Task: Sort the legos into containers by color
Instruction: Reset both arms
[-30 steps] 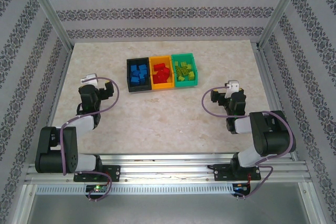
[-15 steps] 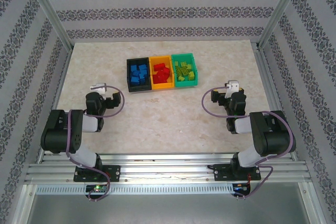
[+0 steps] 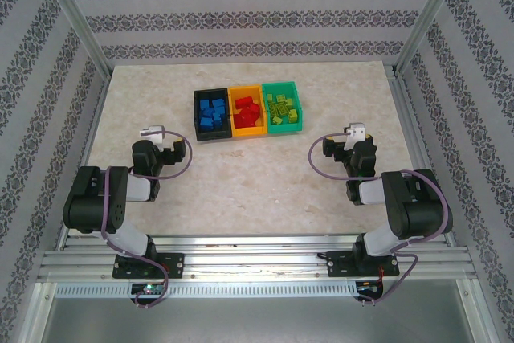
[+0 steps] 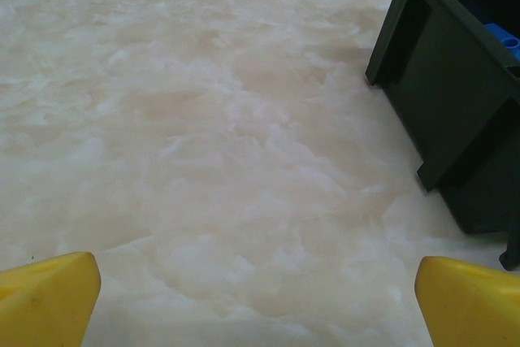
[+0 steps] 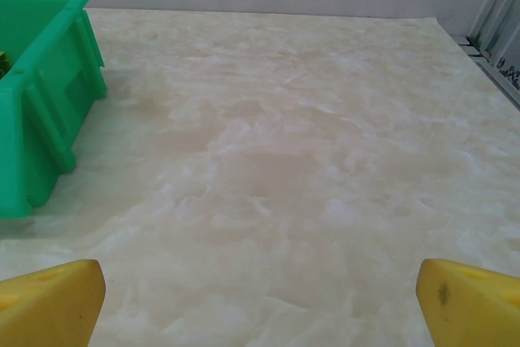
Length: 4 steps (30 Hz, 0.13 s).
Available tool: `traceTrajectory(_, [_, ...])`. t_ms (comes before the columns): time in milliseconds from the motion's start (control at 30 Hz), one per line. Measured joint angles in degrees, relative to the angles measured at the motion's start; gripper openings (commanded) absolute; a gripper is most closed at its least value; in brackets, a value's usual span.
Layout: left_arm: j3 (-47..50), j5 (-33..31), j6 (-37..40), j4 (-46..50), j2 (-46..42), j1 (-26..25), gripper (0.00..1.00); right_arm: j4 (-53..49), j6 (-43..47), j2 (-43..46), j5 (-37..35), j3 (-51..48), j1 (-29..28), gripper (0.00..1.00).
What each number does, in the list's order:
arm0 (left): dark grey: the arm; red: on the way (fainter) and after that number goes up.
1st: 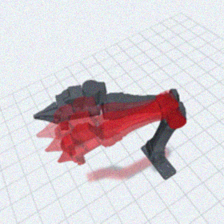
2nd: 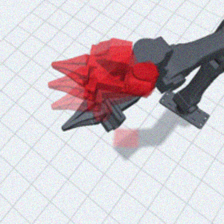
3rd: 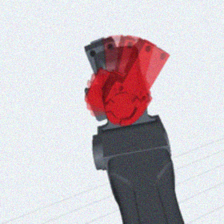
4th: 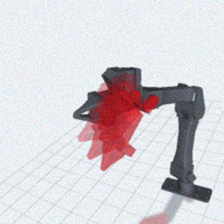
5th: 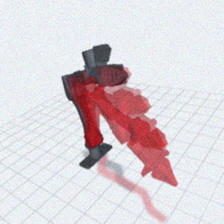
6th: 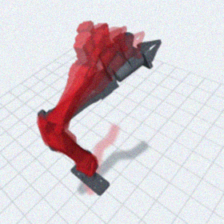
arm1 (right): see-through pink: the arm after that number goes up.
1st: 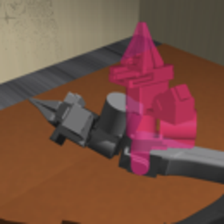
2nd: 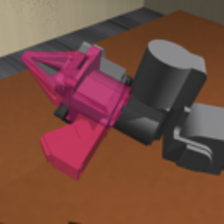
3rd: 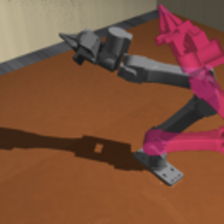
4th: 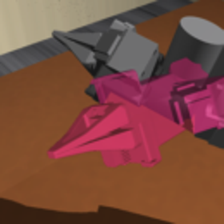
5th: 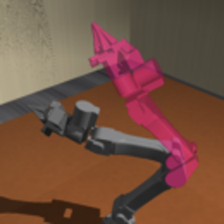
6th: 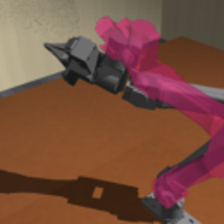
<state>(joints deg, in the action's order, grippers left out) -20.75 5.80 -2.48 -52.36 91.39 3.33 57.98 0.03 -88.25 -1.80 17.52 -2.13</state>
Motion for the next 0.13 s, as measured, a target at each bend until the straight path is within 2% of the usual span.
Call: traceTrajectory(133, [0.0,0.0,0.2,0.0,0.0,0.0,0.99,0.0,0.0,0.0,0.0,0.0,0.0,0.98])
